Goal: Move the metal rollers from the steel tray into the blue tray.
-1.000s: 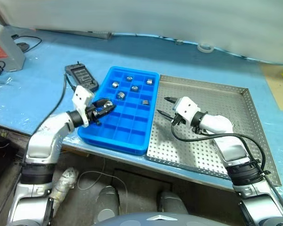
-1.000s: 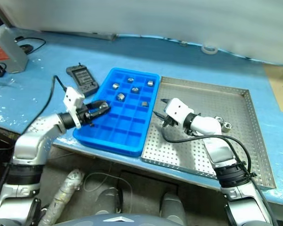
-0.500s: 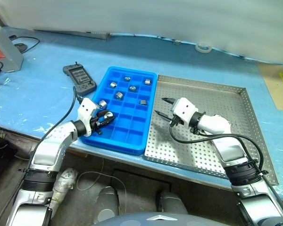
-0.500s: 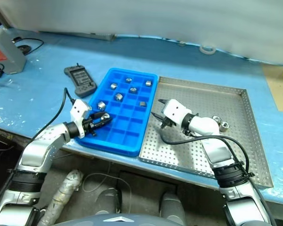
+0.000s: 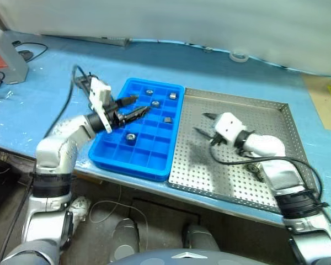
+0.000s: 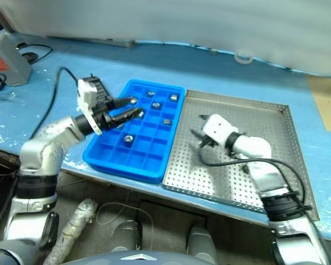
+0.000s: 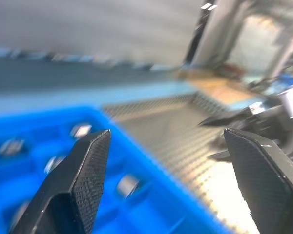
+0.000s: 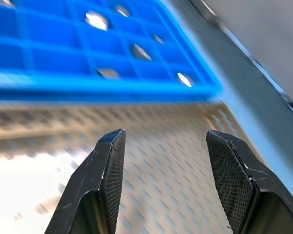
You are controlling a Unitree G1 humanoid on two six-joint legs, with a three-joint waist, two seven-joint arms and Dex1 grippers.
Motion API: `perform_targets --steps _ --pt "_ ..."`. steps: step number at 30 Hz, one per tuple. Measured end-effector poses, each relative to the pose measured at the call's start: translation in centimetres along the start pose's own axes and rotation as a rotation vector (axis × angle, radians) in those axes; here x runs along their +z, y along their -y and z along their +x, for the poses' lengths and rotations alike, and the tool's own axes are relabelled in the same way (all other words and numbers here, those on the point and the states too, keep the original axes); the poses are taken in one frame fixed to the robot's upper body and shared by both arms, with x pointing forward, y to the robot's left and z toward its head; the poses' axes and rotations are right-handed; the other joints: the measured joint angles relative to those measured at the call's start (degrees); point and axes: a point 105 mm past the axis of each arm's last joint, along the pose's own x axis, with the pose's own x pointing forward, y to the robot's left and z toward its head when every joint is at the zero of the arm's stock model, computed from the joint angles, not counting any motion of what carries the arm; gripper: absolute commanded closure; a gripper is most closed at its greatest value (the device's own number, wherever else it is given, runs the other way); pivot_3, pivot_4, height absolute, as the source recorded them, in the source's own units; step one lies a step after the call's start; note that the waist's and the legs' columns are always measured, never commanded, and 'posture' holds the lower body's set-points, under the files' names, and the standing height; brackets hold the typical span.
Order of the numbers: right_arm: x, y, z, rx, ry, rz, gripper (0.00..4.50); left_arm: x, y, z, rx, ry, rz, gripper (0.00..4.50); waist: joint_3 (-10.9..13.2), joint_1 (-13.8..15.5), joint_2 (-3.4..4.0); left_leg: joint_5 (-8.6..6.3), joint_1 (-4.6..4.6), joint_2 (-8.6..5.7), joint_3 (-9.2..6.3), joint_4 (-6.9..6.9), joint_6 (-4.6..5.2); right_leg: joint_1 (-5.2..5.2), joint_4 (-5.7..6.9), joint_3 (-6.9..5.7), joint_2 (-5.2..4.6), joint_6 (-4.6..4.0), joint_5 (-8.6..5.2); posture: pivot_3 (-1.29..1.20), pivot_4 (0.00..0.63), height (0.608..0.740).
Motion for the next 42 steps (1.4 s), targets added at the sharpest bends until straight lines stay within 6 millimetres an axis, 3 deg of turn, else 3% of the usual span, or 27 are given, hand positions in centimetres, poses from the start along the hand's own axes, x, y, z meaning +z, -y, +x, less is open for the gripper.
perform_targets --steps 2,3,6,9,12,16,23,28,33,36,39,42 --pt "-2.4 -0.7 -2.6 0.066 -0.105 0.029 1.70 -1.1 1.1 1.2 -0.080 -0.036 -0.010 0.59 0.0 0.2 0.00 -0.07 0.03 0.03 -0.02 -0.07 0.10 0.09 -0.03 -0.02 0.01 0.00 0.00 -0.10 0.150 0.740" --pt "-3.5 -2.1 -4.2 0.138 -0.161 0.062 1.70 -2.2 1.4 2.1 -0.110 -0.063 -0.019 0.59 0.0 0.5 0.07 -0.08 -0.04 0.05 -0.03 -0.12 0.14 0.12 -0.16 -0.03 0.02 0.01 -0.01 -0.11 0.150 0.740" --pt "-4.5 -4.9 -6.7 0.262 -0.229 0.120 1.70 -5.2 1.3 3.5 -0.125 -0.127 -0.042 0.59 0.0 -0.4 0.07 -0.12 -0.15 0.07 -0.01 -0.05 0.17 0.02 -0.20 -0.03 0.02 0.03 0.00 -0.16 0.150 0.740" --pt "-4.5 -4.1 -8.1 0.223 -0.257 0.109 1.70 -6.5 1.4 4.3 -0.139 -0.137 -0.059 0.59 0.0 -1.9 0.03 -0.12 -0.11 0.10 0.03 0.09 0.15 0.01 -0.32 -0.04 0.01 0.37 0.19 -0.18 0.150 0.740" --pt "-4.8 -3.1 -8.9 0.162 -0.278 0.098 1.70 -6.3 1.7 5.0 -0.172 -0.121 -0.041 0.59 0.0 -2.3 0.01 -0.11 0.08 0.44 0.14 0.04 0.16 0.07 -0.48 -0.03 0.00 0.45 0.24 -0.20 0.150 0.740" --pt "-5.9 -3.9 -9.7 0.158 -0.319 0.115 1.70 -7.3 1.5 5.0 -0.177 -0.158 -0.011 0.59 0.0 -2.2 0.07 -0.16 0.49 0.75 0.25 0.01 0.28 0.46 -0.57 -0.02 0.01 0.23 0.11 -0.21 0.150 0.740" --pt "-7.8 -4.1 -10.3 0.104 -0.354 0.121 1.70 -10.5 2.7 6.8 -0.245 -0.239 0.033 0.59 -0.1 -2.2 0.14 -0.22 0.04 0.62 0.32 0.21 0.48 0.32 -0.77 -0.03 -0.03 0.21 0.12 -0.24 0.150 0.740" --pt "-10.0 -4.0 -11.0 0.034 -0.398 0.141 1.70 -9.1 2.9 8.3 -0.274 -0.212 0.084 0.59 -0.1 -2.4 0.22 -0.37 -0.16 0.59 0.33 0.42 0.74 0.28 -0.80 -0.04 -0.06 0.20 0.12 -0.25 0.150 0.740" --pt "-11.3 -4.4 -11.6 0.022 -0.421 0.140 1.70 -9.3 2.7 8.2 -0.269 -0.219 0.078 0.59 -0.2 -2.6 0.36 -0.49 -0.14 0.55 0.35 0.55 0.95 0.33 -0.83 -0.03 -0.12 0.16 0.10 -0.25 0.150 0.740" --pt "-11.4 -4.6 -11.4 0.029 -0.411 0.142 2.29 -9.3 2.6 8.2 -0.271 -0.222 0.079 0.55 -0.2 -2.7 0.36 -0.52 -0.06 0.52 0.35 0.59 1.01 0.41 -0.82 -0.04 -0.15 0.14 0.10 -0.24 0.150 0.740" --pt "-11.1 -5.0 -11.0 0.056 -0.385 0.136 3.21 -9.6 2.4 8.0 -0.262 -0.232 0.072 0.55 -0.2 -3.1 0.36 -0.53 -0.04 0.52 0.34 0.62 1.02 0.43 -0.80 -0.04 -0.15 0.09 0.13 -0.23 0.150 0.740" --pt "-10.8 -5.1 -10.5 0.063 -0.369 0.129 3.26 -9.7 2.3 7.9 -0.257 -0.237 0.071 0.55 -0.2 -3.5 0.36 -0.55 -0.06 0.52 0.33 0.64 1.05 0.42 -0.80 -0.05 -0.14 0.06 0.14 -0.23 0.150 0.740"
